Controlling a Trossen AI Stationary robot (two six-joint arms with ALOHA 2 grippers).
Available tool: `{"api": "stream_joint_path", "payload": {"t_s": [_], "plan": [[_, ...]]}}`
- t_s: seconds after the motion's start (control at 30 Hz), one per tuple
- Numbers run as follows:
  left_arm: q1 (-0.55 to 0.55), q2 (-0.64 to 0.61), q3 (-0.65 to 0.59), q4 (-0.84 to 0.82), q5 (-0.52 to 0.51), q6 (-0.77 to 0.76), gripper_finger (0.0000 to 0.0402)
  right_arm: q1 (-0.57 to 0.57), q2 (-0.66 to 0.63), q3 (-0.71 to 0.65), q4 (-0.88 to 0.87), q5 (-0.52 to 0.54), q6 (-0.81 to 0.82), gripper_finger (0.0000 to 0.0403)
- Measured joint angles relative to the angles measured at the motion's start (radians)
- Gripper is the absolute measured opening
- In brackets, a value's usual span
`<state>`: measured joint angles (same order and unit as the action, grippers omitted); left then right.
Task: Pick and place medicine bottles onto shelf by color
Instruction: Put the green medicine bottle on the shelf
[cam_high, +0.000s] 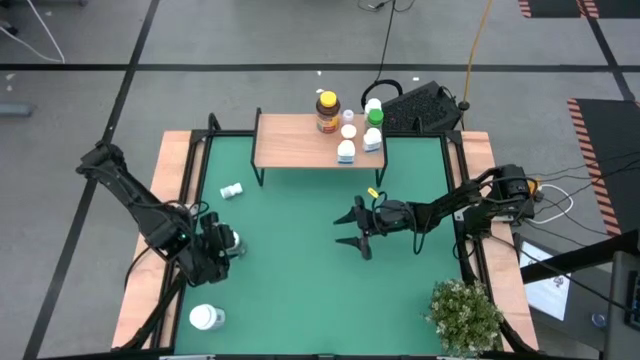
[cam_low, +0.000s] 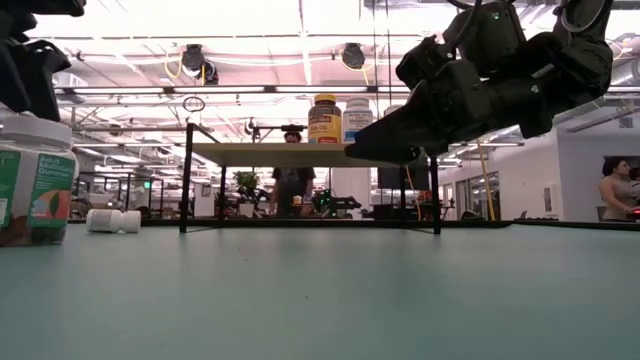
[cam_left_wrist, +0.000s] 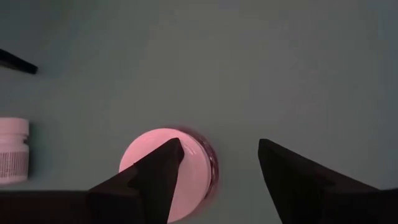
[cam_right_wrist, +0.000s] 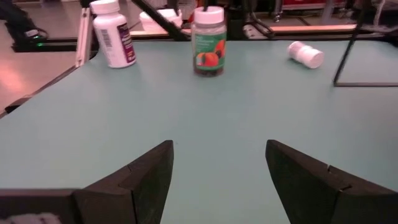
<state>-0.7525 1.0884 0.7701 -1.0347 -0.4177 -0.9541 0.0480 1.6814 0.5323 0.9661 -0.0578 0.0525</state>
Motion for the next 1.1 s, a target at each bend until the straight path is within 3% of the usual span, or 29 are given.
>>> {"api": "stream_joint_path", "payload": {"t_s": [0.43, 0.67, 0.87, 1.1], "plan": [[0.013, 0.005, 0.119, 0.007, -0.087, 0.051, 0.0180, 0.000, 0.000, 0.000, -0.007, 0.035, 0.000, 0.0251], [0.017, 0.005, 0.112, -0.125, -0.073, -0.163, 0.0173, 0.000, 0.000, 0.000, -0.015, 0.034, 0.016, 0.0251], [0.017, 0.005, 0.111, -0.181, -0.078, -0.229, 0.0201, 0.000, 0.000, 0.000, -0.014, 0.032, 0.015, 0.0251], [0.017, 0.004, 0.000, -0.111, -0.077, -0.268, 0.0274, 0.000, 0.000, 0.000, -0.014, 0.032, 0.009, 0.0251]]}}
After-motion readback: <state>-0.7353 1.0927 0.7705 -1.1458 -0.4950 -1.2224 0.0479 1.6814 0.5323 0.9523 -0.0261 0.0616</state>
